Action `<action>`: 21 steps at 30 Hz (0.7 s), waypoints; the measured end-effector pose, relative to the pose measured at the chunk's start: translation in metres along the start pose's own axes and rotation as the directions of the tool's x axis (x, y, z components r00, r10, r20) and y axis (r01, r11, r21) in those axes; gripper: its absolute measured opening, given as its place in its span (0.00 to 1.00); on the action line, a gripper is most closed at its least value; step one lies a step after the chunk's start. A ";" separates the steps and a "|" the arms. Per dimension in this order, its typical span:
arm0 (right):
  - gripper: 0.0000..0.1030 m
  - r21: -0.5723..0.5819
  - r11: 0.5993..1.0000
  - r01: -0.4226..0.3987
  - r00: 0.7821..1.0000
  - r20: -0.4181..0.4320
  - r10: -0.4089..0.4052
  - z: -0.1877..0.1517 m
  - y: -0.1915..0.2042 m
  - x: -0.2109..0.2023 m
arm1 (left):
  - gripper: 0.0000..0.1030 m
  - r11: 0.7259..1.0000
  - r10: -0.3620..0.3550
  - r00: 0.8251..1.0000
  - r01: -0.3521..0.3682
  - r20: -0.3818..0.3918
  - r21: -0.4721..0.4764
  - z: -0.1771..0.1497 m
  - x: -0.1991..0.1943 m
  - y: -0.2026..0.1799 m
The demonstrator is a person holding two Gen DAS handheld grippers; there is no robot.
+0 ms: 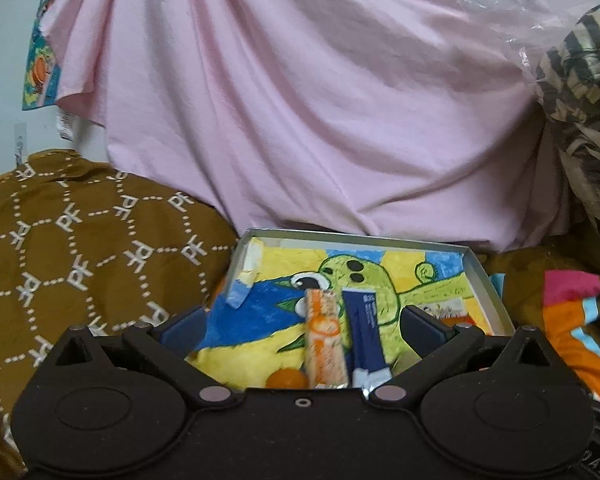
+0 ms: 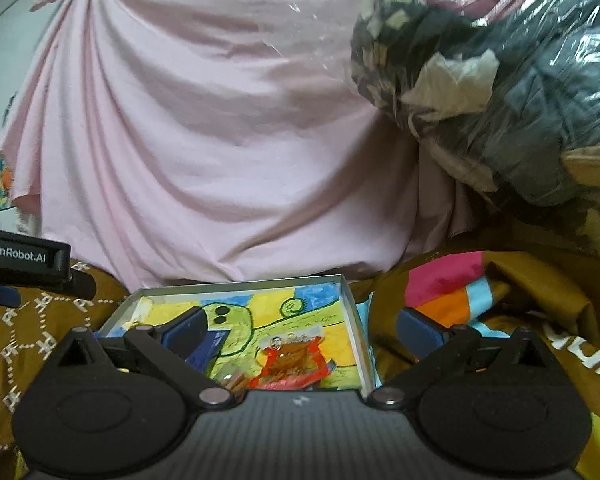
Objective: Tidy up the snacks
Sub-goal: 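Lower the blue tube into the tray and open left tool while right tool releases the tofu pack, then raise both open tools away from the tray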
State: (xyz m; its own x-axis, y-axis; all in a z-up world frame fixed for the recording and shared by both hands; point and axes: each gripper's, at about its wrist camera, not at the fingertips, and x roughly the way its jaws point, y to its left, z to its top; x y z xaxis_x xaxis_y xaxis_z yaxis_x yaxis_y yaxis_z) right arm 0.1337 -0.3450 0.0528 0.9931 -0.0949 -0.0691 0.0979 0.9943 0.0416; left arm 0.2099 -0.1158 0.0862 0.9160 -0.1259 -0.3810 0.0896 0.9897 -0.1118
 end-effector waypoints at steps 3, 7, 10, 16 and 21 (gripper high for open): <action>1.00 -0.012 1.000 0.003 1.000 0.010 -0.003 -0.002 0.005 -0.020 | 0.99 1.000 0.003 1.000 -0.003 0.005 0.030 -0.012 -0.018 0.005; 1.00 -0.018 1.000 0.000 1.000 0.017 0.000 -0.003 0.013 -0.045 | 0.99 0.998 -0.002 1.000 0.002 0.003 0.064 -0.027 -0.039 0.009; 1.00 -0.024 1.000 0.003 1.000 0.015 -0.002 -0.007 0.018 -0.063 | 0.99 0.996 -0.009 1.000 0.009 -0.005 0.093 -0.041 -0.055 0.012; 1.00 0.005 1.000 -0.013 0.999 -0.037 0.013 -0.018 0.019 -0.087 | 0.99 0.993 -0.011 0.999 0.015 -0.040 0.116 -0.064 -0.074 0.022; 1.00 0.046 0.999 -0.010 0.997 -0.073 0.013 -0.024 0.020 -0.101 | 0.99 0.995 0.006 0.997 0.002 -0.072 0.104 -0.083 -0.087 0.037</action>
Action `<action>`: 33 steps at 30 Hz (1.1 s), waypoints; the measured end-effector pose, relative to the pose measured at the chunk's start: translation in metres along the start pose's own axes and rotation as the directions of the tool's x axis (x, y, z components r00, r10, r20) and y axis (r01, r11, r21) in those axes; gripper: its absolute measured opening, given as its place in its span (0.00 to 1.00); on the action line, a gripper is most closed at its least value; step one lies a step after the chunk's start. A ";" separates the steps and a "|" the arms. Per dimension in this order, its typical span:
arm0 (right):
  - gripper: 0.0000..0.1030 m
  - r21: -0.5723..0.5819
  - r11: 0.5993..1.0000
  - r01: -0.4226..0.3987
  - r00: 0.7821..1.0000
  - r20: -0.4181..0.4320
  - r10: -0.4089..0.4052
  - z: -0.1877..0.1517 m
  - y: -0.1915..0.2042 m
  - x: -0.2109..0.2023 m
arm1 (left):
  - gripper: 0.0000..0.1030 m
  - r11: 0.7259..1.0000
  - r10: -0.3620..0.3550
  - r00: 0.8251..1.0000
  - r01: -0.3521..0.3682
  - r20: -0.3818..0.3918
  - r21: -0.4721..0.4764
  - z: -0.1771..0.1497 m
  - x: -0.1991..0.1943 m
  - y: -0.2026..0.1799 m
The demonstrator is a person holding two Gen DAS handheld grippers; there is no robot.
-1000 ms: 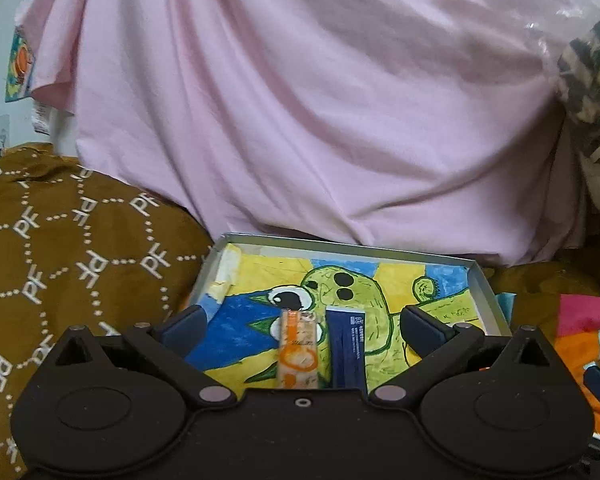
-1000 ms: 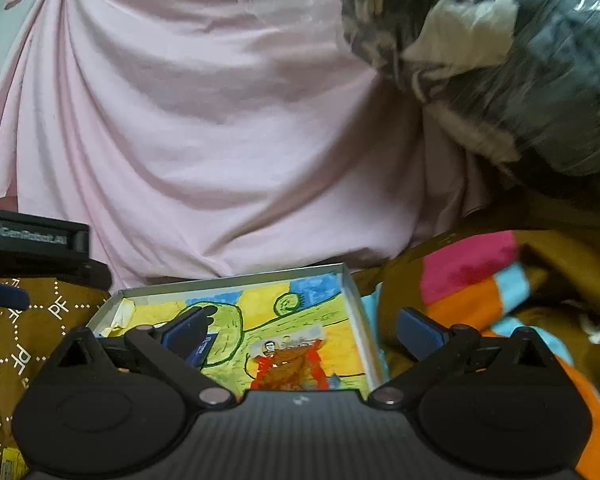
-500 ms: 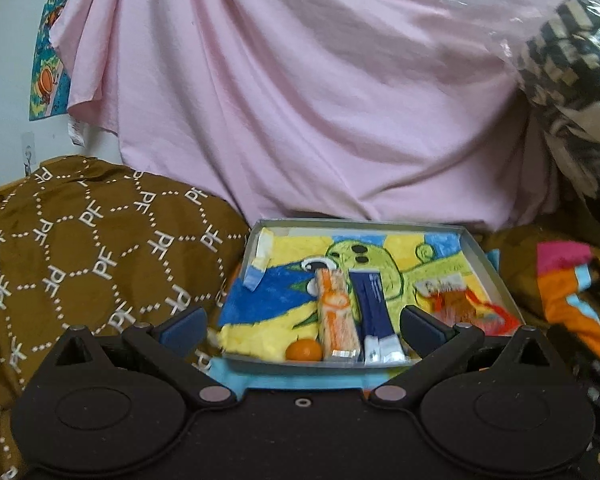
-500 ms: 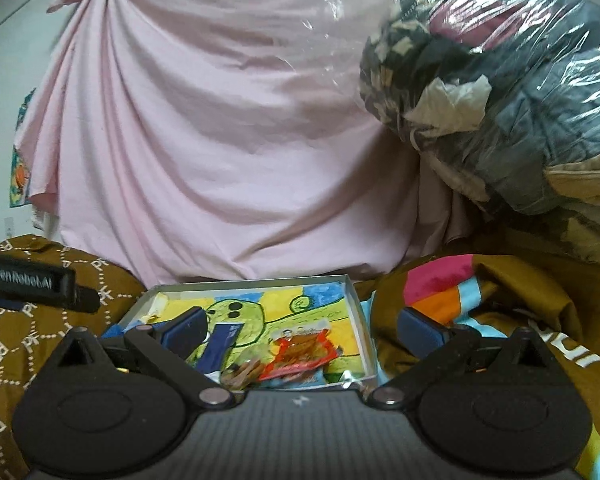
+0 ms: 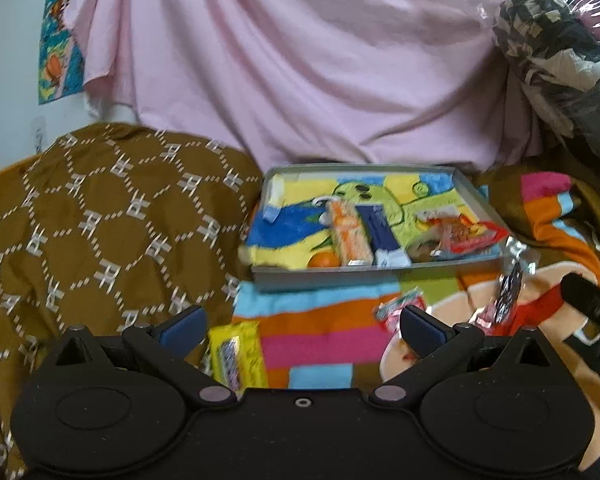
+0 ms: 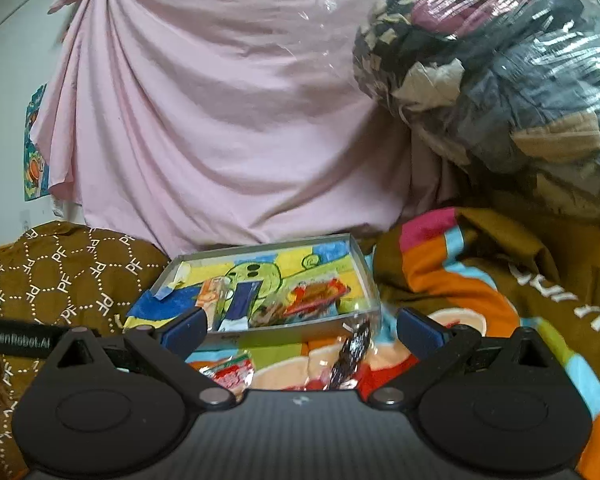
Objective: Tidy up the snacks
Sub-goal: 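Raise both open tools away from the tray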
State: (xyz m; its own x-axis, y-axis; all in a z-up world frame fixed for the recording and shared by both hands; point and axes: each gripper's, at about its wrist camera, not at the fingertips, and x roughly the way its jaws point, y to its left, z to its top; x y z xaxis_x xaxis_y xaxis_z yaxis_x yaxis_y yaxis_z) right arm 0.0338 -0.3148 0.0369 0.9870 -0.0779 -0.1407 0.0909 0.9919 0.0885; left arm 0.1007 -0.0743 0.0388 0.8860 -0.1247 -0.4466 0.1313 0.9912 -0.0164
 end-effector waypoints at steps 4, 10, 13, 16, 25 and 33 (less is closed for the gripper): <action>1.00 0.026 1.000 -0.011 0.999 -0.041 0.012 -0.006 0.003 -0.007 | 0.99 1.000 0.017 0.999 -0.017 -0.047 -0.004 -0.017 -0.004 0.008; 1.00 0.038 0.999 -0.003 0.996 -0.089 0.007 -0.015 0.010 -0.016 | 0.99 0.999 0.031 0.995 -0.031 -0.093 -0.006 -0.035 -0.008 0.021; 1.00 0.024 1.000 0.013 0.993 -0.115 -0.010 -0.019 0.015 -0.017 | 0.99 0.999 0.038 0.993 -0.040 -0.115 -0.014 -0.042 -0.008 0.028; 1.00 0.014 1.000 0.027 0.988 -0.151 -0.025 -0.023 0.020 -0.015 | 0.99 0.999 0.046 0.990 -0.049 -0.133 -0.022 -0.047 -0.009 0.034; 1.00 -0.041 0.998 0.044 0.958 -0.283 -0.054 -0.036 0.030 0.001 | 0.99 0.997 0.068 0.981 -0.074 -0.182 -0.024 -0.060 -0.004 0.043; 1.00 -0.066 0.997 0.050 0.920 -0.384 -0.071 -0.045 0.033 0.014 | 0.99 0.997 0.078 0.974 -0.082 -0.214 -0.007 -0.067 0.003 0.040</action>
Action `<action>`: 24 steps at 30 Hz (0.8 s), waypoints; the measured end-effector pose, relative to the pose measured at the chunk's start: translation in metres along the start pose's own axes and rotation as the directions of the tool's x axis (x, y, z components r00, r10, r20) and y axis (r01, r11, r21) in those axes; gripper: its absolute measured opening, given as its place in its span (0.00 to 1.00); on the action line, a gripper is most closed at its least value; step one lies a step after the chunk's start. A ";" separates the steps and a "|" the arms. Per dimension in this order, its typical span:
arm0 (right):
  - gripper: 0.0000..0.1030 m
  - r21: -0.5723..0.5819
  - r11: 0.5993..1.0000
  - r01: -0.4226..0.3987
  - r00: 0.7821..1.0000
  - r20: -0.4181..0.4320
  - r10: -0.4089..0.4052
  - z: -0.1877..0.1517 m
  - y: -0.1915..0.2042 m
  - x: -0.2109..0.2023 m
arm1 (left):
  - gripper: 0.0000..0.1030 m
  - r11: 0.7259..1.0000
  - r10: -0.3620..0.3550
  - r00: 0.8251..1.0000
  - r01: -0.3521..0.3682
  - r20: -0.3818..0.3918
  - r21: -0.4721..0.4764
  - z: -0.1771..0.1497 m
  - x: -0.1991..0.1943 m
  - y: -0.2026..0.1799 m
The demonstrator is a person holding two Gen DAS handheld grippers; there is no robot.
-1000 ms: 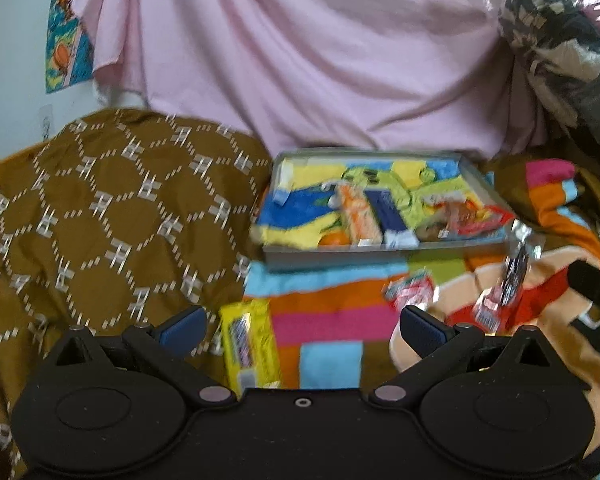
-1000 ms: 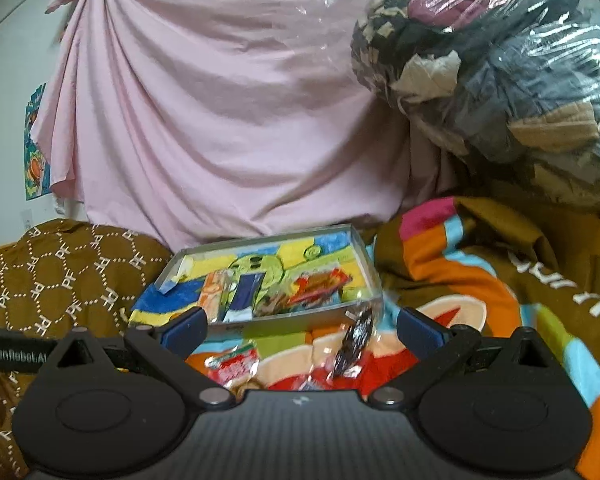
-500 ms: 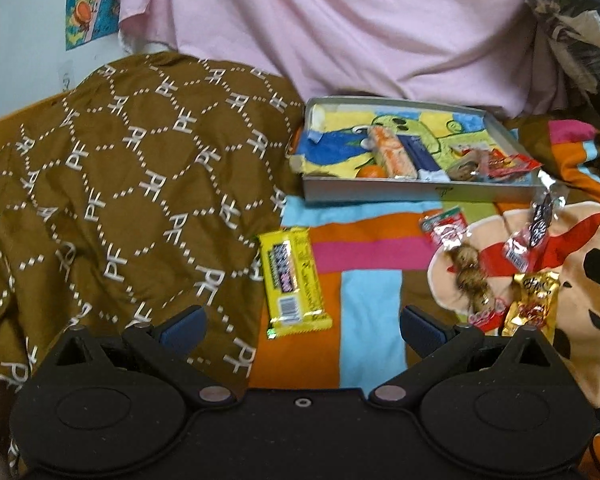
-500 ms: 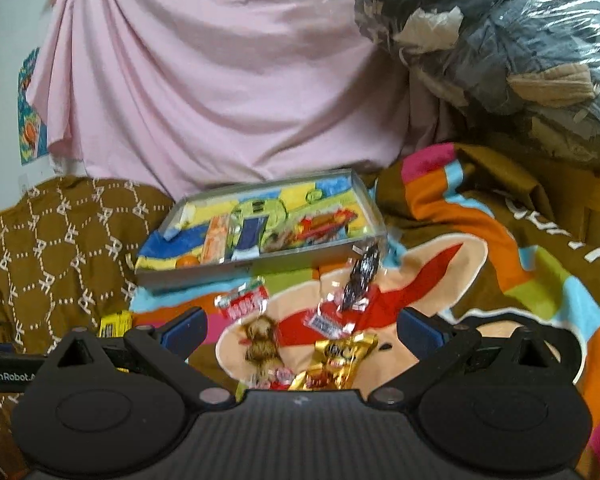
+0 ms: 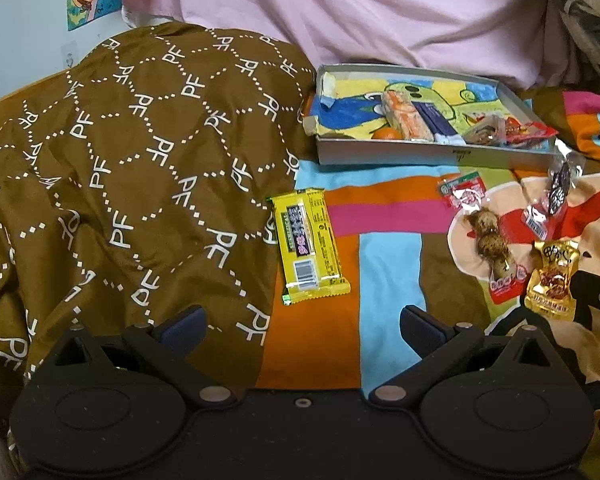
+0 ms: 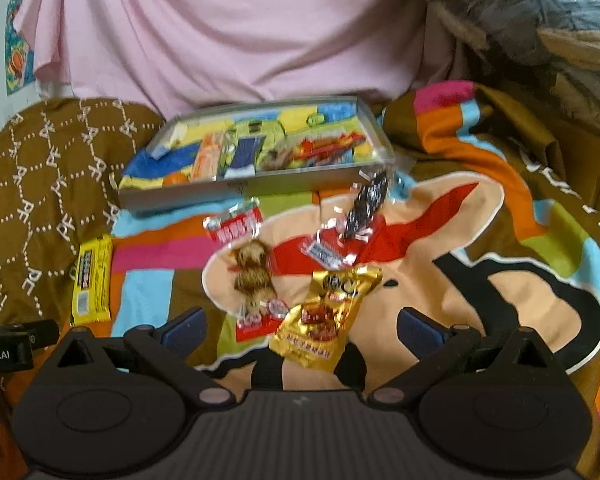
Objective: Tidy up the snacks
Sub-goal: 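Raise both open tools away from the tray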
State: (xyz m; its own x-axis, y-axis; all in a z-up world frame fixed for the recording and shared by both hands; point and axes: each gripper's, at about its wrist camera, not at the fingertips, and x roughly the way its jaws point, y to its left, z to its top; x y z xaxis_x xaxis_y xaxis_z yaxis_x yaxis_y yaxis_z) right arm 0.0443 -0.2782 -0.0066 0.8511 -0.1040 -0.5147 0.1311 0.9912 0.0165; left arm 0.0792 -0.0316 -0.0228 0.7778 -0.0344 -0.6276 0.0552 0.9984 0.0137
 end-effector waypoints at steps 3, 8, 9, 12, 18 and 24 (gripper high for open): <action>1.00 0.006 1.000 -0.011 1.000 -0.008 0.011 0.000 -0.001 0.000 | 0.99 1.000 -0.004 1.000 0.004 -0.010 0.012 -0.001 0.003 -0.003; 1.00 0.032 0.999 -0.025 0.999 -0.023 0.026 0.005 -0.008 0.000 | 0.99 0.999 -0.020 1.000 0.021 -0.022 0.025 0.001 0.009 -0.008; 1.00 0.037 0.999 -0.027 0.999 -0.028 0.028 0.007 -0.009 0.001 | 0.99 0.999 -0.025 0.999 0.026 -0.025 0.027 0.002 0.010 -0.010; 1.00 0.049 0.998 -0.039 0.998 -0.046 0.041 0.011 -0.015 0.006 | 0.99 0.998 -0.049 0.998 0.050 -0.037 0.025 0.005 0.016 -0.014; 1.00 0.015 0.998 -0.063 0.994 -0.094 0.064 0.020 -0.023 0.023 | 0.99 0.996 -0.085 0.995 0.086 -0.047 0.025 0.013 0.027 -0.025; 1.00 -0.063 0.994 -0.087 0.989 -0.126 0.079 0.022 -0.018 0.040 | 0.99 0.991 -0.130 0.991 0.131 -0.035 0.030 0.033 0.043 -0.037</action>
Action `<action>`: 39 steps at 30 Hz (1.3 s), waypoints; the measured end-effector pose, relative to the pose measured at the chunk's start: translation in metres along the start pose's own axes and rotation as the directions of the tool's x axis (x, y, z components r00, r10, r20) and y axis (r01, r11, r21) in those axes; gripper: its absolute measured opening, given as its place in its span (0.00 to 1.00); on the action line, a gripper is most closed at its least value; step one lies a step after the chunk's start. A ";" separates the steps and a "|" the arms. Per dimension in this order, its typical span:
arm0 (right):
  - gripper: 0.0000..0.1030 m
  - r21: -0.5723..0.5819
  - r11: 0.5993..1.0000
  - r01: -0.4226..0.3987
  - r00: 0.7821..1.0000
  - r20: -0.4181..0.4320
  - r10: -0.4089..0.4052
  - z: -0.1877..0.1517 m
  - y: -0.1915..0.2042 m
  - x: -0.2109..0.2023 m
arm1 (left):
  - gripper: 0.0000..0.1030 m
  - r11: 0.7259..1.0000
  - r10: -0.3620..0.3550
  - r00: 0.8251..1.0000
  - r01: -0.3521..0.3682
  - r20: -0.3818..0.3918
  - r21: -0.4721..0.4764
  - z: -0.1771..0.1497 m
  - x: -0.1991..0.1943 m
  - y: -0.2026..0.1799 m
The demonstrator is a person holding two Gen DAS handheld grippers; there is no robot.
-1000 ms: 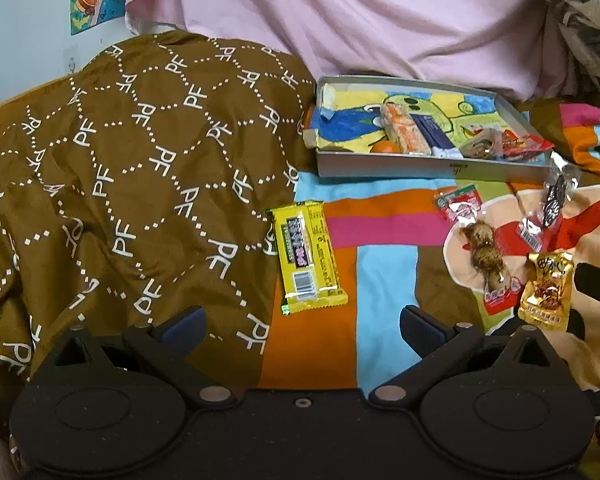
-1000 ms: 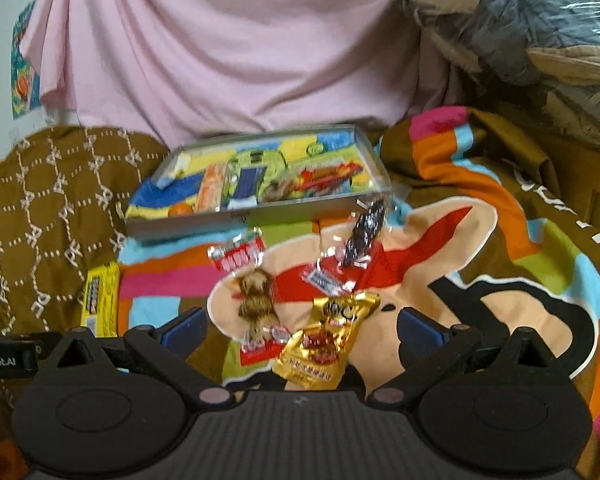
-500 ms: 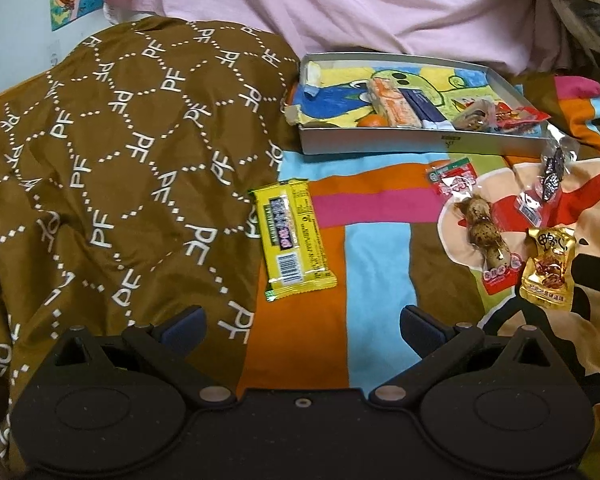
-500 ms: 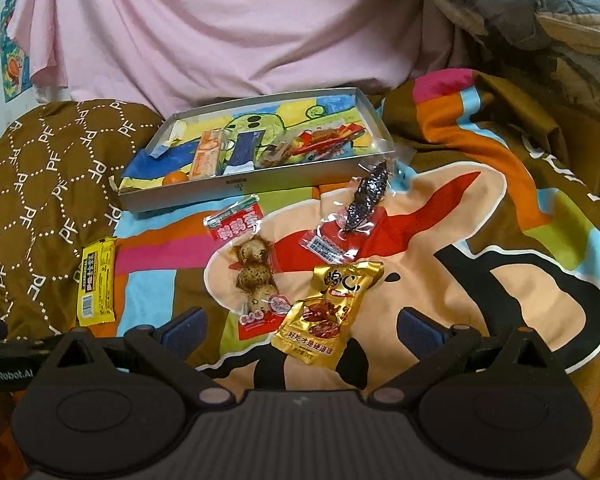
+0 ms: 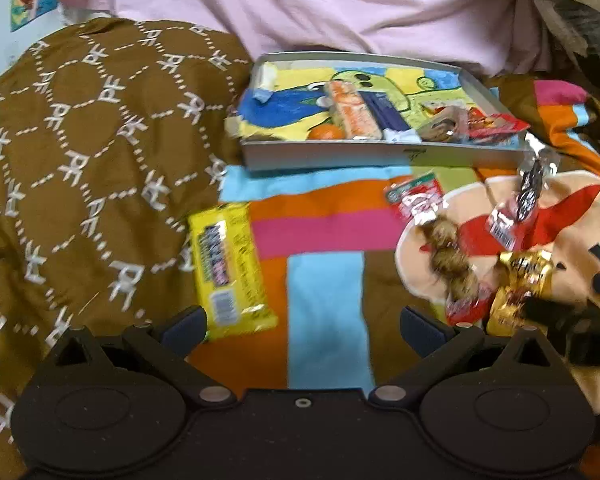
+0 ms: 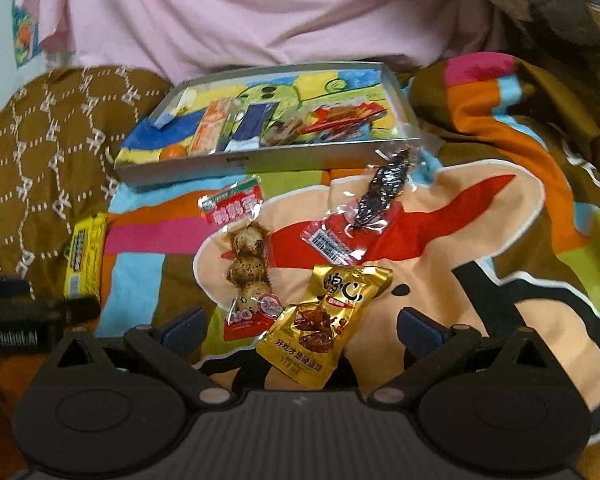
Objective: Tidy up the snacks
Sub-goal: 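Raise both open tools away from the tray, then move left tool to the red-label quail egg pack while right tool approaches the gold packet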
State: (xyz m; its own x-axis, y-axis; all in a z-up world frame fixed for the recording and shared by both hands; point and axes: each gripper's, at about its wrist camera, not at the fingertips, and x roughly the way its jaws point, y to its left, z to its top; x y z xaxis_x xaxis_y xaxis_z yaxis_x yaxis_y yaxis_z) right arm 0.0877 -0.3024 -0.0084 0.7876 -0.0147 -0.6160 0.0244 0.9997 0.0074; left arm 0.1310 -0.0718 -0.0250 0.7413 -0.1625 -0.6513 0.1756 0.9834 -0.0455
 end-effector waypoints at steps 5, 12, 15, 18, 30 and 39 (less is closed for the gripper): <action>1.00 -0.075 0.997 0.024 0.999 -0.026 -0.026 -0.004 0.010 0.018 | 0.99 0.999 -0.040 0.999 0.040 0.001 -0.010 0.020 0.018 -0.009; 1.00 -0.113 0.992 0.048 0.997 -0.051 -0.054 -0.007 0.015 0.042 | 0.99 0.997 -0.080 0.997 0.080 -0.020 -0.006 0.037 0.045 -0.030; 1.00 -0.143 0.987 0.076 0.995 -0.055 -0.085 -0.006 0.018 0.055 | 0.99 0.996 -0.092 0.995 0.092 -0.033 -0.006 0.041 0.054 -0.037; 1.00 -0.164 0.981 0.103 0.992 -0.054 -0.113 -0.009 0.022 0.067 | 0.99 0.994 -0.107 0.993 0.107 -0.049 -0.009 0.044 0.063 -0.042; 0.84 -0.278 0.934 0.223 0.971 -0.018 -0.237 -0.022 0.025 0.063 | 0.99 0.977 -0.212 0.968 0.211 -0.136 -0.018 0.042 0.086 -0.065; 0.74 -0.306 0.909 0.283 0.955 0.003 -0.297 -0.025 0.017 0.055 | 0.96 0.961 -0.272 0.943 0.256 -0.191 -0.101 0.035 0.099 -0.083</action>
State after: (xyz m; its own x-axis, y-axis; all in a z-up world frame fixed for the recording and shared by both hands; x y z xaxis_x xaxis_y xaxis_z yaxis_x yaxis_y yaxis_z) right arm 0.1160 -0.2861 -0.0620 0.7469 -0.3105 -0.5880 0.0568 0.9109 -0.4088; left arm 0.2125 -0.1728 -0.0591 0.5279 -0.4049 -0.7466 0.2934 0.9119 -0.2871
